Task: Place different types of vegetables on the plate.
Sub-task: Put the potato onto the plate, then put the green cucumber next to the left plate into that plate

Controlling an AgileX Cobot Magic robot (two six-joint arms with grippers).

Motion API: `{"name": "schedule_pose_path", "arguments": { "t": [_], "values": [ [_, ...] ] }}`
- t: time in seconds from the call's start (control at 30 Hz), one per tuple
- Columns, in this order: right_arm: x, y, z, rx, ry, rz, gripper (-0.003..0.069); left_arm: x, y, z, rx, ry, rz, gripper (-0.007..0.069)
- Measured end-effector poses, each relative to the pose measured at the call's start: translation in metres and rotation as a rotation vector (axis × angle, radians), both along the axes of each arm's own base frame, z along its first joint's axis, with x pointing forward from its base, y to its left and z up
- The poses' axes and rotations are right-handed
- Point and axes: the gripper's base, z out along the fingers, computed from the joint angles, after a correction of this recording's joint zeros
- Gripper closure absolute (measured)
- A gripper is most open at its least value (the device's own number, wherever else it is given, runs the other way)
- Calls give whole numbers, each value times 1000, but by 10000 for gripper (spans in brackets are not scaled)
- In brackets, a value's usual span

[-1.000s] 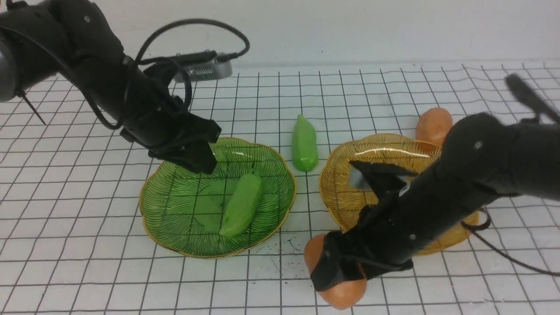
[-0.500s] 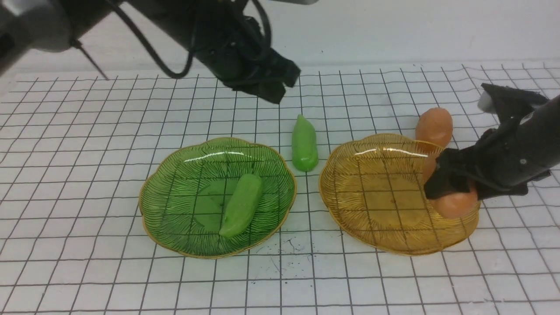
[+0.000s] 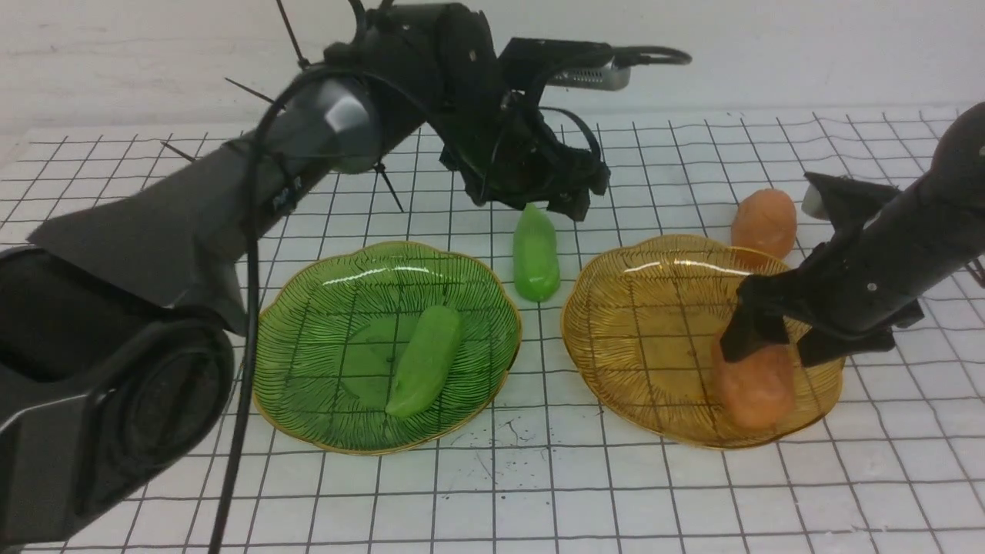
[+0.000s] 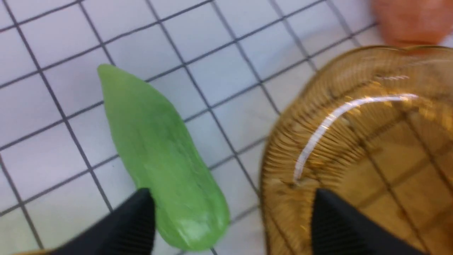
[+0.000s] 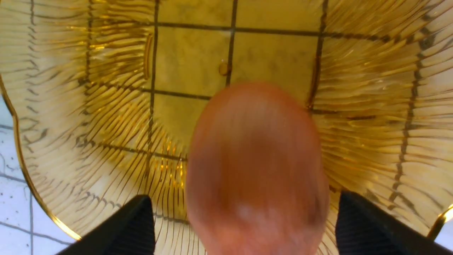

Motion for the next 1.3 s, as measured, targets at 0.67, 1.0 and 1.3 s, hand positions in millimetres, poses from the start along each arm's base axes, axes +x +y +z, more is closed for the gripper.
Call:
{"name": "schedule_pose_path", "arguments": {
  "t": [0.67,1.0,1.3],
  "values": [
    [-6,3,1,35,71,15,53,31,-1,-72,9,-4,89,46],
    [-5,3,1,34,67,14,68,31,-1,-80,21,13,84,272],
    [3,2,23,-7,49,72,69,14,16,0,121,-51,61,272]
  ]
}}
